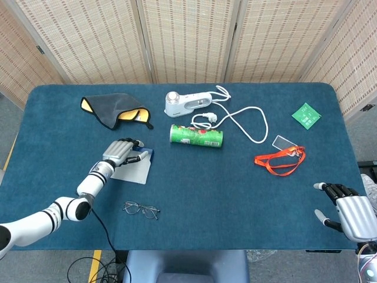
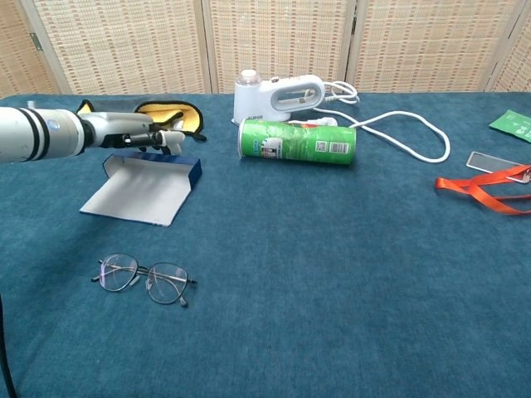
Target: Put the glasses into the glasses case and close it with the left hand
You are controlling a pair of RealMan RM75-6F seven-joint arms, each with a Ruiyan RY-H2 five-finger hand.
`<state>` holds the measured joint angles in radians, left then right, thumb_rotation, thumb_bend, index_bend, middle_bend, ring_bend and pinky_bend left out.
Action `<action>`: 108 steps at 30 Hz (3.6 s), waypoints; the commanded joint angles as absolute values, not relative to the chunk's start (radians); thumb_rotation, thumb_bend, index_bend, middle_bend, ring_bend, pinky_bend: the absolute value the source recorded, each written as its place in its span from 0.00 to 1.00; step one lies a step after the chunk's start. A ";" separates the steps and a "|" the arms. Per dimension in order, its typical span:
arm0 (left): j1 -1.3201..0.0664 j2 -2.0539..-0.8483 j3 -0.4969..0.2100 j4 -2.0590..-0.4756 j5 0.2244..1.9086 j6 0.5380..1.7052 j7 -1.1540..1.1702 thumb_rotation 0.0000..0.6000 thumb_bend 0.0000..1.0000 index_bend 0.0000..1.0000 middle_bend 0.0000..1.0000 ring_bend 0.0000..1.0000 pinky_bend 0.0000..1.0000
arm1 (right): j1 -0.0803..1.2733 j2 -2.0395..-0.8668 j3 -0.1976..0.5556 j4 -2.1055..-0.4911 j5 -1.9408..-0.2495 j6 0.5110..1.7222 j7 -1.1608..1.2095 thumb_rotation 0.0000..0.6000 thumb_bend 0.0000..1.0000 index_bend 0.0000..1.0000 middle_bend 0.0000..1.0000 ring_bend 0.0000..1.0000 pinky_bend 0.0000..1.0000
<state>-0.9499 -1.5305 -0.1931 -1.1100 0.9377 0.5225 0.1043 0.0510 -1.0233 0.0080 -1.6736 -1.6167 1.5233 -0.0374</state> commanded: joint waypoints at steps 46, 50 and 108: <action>-0.695 -1.361 0.035 -1.731 1.277 0.988 0.382 1.00 0.34 0.34 0.90 0.88 0.91 | 0.065 -1.033 0.011 -1.657 -1.622 1.507 -0.014 1.00 0.21 0.30 0.37 0.39 0.44; -0.687 -1.394 0.038 -1.725 1.261 0.988 0.422 1.00 0.34 0.34 0.93 0.91 0.92 | 0.066 -1.032 0.011 -1.655 -1.622 1.506 -0.012 1.00 0.21 0.30 0.37 0.39 0.44; -0.688 -1.374 -0.026 -1.578 1.294 0.967 0.406 1.00 0.48 0.66 0.97 0.95 0.95 | 0.045 -1.030 0.008 -1.649 -1.616 1.533 -0.004 1.00 0.21 0.30 0.37 0.42 0.44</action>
